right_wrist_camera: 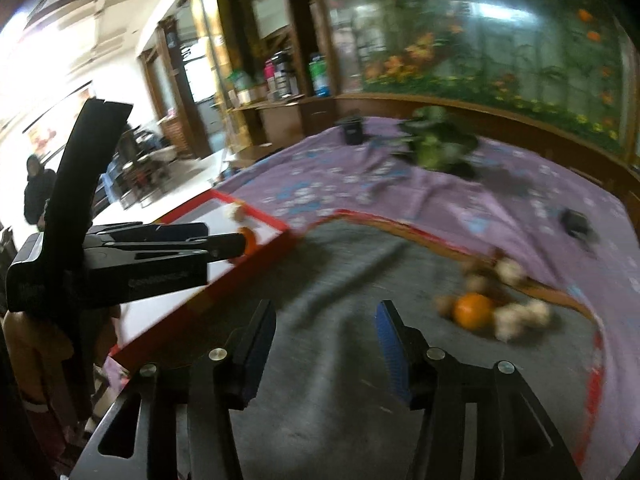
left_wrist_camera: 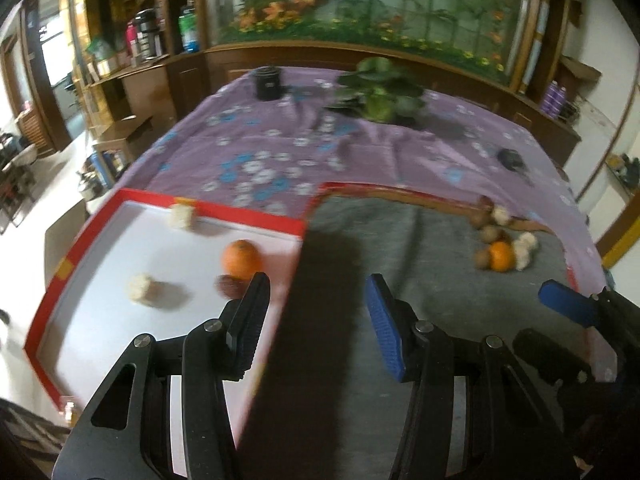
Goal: Organize fruits
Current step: 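Move both grippers back toward the fruit pile on the felt, then bring both grippers toward the remaining kiwis and blocks in the pile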
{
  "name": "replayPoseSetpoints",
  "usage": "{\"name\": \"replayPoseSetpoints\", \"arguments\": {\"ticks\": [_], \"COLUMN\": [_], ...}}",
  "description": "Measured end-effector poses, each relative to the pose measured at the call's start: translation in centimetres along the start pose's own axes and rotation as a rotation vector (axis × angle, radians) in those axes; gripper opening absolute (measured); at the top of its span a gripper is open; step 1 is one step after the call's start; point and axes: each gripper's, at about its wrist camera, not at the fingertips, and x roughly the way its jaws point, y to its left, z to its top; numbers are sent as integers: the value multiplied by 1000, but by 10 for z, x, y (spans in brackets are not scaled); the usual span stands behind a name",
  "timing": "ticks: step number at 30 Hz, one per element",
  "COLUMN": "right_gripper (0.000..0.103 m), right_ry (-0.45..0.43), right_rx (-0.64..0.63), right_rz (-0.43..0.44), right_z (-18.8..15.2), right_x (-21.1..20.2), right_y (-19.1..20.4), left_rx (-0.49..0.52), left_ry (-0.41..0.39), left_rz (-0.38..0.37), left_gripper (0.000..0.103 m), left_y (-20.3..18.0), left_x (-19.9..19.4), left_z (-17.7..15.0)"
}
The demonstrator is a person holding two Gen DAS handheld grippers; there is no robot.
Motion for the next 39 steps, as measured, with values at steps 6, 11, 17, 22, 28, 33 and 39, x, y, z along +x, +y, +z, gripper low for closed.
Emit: {"name": "replayPoseSetpoints", "arguments": {"ticks": [6,11,17,22,28,33,39], "right_gripper": [51,51,51,51,51,51,51], "right_ry": [-13,-8,-6,4,12,46,122], "right_rx": [93,184,237,260,274,246,196], "right_rz": [-56,-101,-98,-75,-55,7,152], "right_z": [-25,-46,-62,-68,-67,-61,-47], "right_x": [-36,-52,-57,-51,-41,-29,-3], "right_y": [-56,-95,-118,-129,-135,-125,-111], "left_rx": [63,121,193,291,343,412,443], "left_ry": [31,76,115,137,132,119,133], "left_rz": [-71,-142,-179,-193,-261,-294,-313], "left_gripper": [50,50,50,50,50,49,46], "left_y": [-48,-92,-126,-137,-141,-147,-143], "left_x": [12,29,59,83,98,98,100], "left_z": [-1,-3,1,5,13,16,14]}}
